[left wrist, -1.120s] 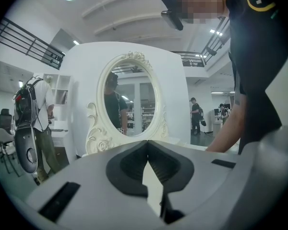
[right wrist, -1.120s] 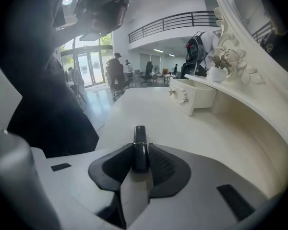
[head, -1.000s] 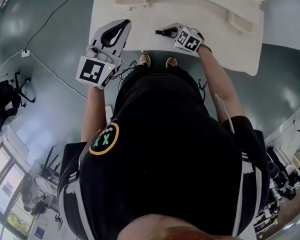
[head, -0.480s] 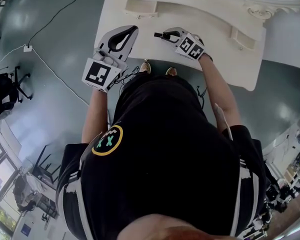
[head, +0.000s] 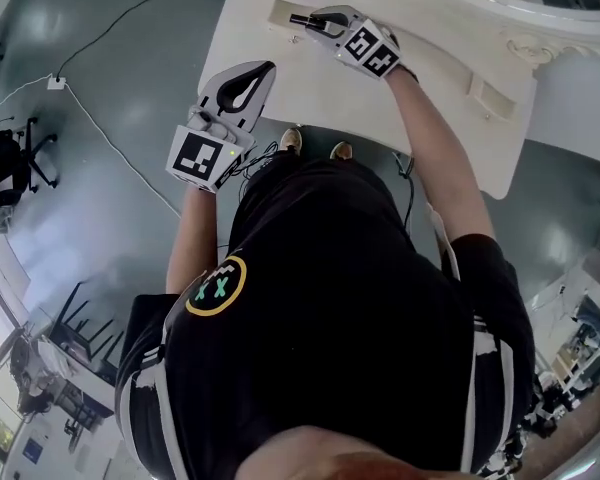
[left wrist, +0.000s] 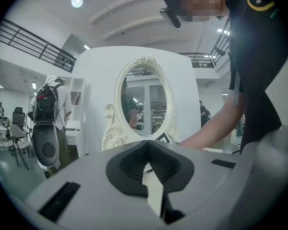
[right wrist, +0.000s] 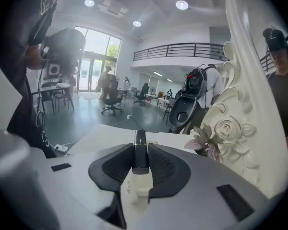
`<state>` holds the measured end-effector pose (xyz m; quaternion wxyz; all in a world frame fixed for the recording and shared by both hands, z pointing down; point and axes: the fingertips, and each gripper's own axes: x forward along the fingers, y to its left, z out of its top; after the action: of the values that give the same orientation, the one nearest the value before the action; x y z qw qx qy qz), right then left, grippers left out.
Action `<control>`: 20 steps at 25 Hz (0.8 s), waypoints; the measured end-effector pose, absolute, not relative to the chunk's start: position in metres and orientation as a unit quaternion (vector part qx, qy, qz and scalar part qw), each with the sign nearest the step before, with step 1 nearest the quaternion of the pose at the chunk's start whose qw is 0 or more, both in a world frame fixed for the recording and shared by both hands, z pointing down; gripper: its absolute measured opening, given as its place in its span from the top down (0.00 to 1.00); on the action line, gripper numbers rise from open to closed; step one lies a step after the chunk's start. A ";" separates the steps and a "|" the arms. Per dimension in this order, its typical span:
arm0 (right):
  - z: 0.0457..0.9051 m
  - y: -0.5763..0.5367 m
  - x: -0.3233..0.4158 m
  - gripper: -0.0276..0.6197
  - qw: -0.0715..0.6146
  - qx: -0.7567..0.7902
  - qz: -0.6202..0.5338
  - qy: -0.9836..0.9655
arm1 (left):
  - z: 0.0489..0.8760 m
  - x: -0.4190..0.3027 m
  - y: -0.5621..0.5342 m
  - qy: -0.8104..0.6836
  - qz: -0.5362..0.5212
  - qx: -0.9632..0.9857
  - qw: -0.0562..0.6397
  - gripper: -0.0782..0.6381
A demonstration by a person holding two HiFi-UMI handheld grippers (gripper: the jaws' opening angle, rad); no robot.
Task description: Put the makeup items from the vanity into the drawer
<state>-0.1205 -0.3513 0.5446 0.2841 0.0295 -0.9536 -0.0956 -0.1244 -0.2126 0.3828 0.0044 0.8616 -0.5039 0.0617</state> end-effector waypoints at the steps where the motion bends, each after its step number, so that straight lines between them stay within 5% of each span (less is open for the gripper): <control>1: 0.548 -0.357 -0.128 0.78 0.290 0.029 -0.095 -0.952 | 0.382 -0.129 -0.211 -0.510 0.062 0.858 0.006 0.86; 20: 0.603 -0.379 -0.159 0.78 0.370 0.036 -0.072 -0.925 | 0.388 -0.174 -0.193 -0.551 0.060 0.832 0.020 0.86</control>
<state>-0.1592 -0.3794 0.6033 0.3701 0.0363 -0.9255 -0.0721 -0.1738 -0.1925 0.3876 0.0197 0.8322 -0.5509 0.0603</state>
